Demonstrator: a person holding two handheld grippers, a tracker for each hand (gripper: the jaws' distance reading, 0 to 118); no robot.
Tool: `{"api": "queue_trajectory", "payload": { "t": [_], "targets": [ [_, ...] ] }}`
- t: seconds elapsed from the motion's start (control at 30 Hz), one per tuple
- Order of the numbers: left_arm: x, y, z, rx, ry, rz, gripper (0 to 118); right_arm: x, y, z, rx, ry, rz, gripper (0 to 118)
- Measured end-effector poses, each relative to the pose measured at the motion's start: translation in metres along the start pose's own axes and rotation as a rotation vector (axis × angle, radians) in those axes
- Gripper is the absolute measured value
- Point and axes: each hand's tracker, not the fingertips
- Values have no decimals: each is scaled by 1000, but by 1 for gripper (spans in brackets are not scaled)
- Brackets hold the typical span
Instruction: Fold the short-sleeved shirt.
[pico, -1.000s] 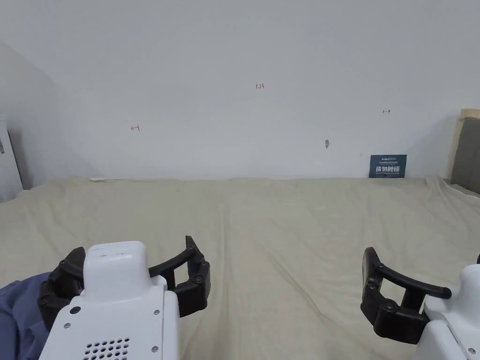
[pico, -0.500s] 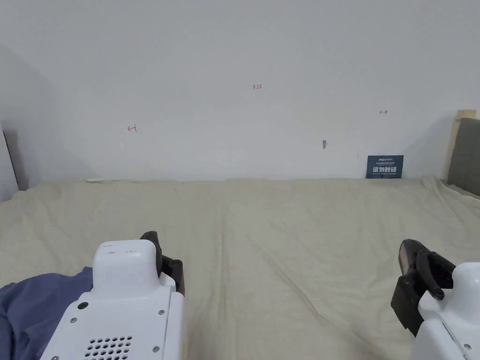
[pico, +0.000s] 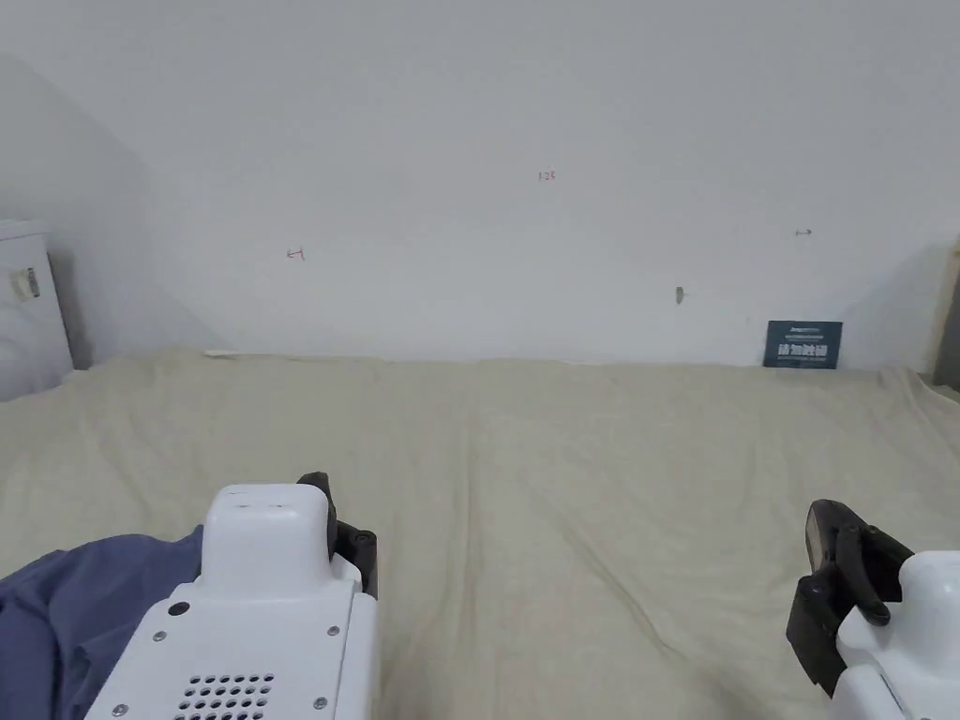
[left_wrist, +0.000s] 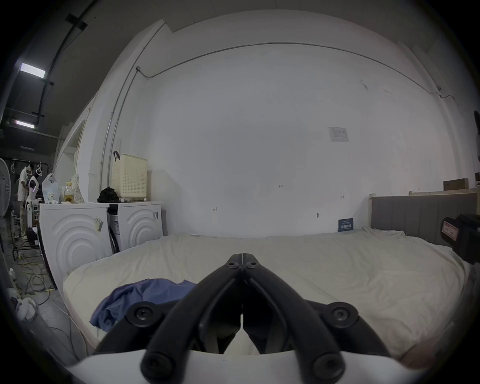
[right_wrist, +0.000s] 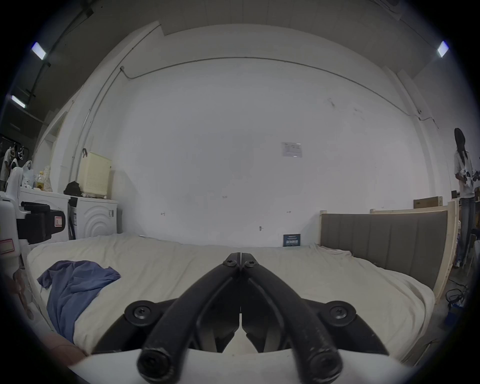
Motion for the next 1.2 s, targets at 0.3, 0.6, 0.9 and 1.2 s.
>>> {"api": "queue_trajectory", "payload": {
  "t": [0.3, 0.6, 0.9, 1.2],
  "targets": [
    [-123, 3, 55, 1, 362, -60, 0, -116, 2, -39, -21, 306, -30, 0],
    [-158, -13, 58, -42, 378, 22, 0, -147, 3, -43, -41, 406, -6, 0],
    [-236, -6, -124, -734, -16, 224, 0, -133, 3, -48, -143, 443, 8, 0],
    [-290, -97, -274, -990, 91, 353, 110, -128, -20, -75, -307, 410, -33, 0]
  ]
}}
